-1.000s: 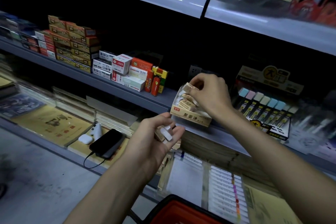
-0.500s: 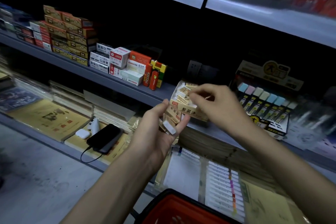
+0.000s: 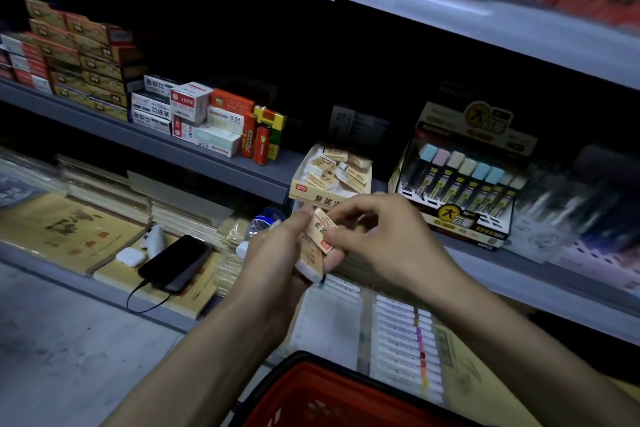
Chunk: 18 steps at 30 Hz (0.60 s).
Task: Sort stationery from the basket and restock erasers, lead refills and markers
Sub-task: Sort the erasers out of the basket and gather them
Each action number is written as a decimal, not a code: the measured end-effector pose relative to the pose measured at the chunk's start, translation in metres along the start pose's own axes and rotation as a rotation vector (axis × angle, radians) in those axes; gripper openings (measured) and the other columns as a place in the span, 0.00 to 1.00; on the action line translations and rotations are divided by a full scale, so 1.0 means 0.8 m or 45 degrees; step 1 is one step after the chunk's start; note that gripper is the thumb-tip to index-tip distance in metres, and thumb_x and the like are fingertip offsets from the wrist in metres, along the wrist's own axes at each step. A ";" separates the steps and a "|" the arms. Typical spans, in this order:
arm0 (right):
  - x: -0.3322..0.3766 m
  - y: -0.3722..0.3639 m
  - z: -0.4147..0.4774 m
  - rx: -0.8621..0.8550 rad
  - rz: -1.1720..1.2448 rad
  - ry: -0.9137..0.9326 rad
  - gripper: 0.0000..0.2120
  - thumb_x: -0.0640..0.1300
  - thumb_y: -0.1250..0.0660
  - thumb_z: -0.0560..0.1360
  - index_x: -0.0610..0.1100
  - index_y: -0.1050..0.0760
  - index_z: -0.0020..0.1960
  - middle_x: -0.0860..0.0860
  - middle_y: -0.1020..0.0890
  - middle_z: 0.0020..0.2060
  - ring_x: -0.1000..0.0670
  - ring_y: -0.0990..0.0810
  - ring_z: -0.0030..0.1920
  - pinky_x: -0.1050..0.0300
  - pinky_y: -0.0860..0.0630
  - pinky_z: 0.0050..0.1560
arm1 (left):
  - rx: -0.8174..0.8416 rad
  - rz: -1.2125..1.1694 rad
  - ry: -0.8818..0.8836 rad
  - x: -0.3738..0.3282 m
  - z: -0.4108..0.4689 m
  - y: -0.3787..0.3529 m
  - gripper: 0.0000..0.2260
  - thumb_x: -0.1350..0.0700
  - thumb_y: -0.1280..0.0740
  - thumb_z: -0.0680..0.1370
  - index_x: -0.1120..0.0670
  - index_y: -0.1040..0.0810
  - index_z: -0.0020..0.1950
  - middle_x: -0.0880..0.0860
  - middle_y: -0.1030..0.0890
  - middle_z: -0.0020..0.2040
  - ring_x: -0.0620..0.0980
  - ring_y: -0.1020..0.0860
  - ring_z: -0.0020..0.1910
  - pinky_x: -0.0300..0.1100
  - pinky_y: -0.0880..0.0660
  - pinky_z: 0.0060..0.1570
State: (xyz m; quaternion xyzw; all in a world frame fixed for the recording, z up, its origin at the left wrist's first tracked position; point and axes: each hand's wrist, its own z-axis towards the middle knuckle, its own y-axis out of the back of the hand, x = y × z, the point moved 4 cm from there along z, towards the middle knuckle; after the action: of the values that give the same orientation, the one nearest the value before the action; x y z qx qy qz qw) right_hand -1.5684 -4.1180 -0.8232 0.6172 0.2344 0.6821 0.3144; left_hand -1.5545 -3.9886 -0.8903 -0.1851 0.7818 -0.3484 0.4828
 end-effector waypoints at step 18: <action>-0.042 0.030 0.151 -0.291 -0.958 0.190 0.05 0.42 0.27 0.76 0.52 0.17 0.48 0.50 0.17 0.45 0.46 0.19 0.49 0.51 0.21 0.45 | -0.056 -0.267 0.067 -0.038 0.005 0.004 0.17 0.70 0.44 0.81 0.66 0.27 0.69 0.67 0.20 0.62 0.63 0.20 0.62 0.57 0.24 0.65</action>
State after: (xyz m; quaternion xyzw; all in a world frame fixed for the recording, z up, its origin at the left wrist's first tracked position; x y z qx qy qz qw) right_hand -1.4510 -4.1671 -0.8137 0.3982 0.3888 0.5839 0.5911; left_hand -1.5370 -3.9687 -0.8748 -0.2673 0.7780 -0.3845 0.4189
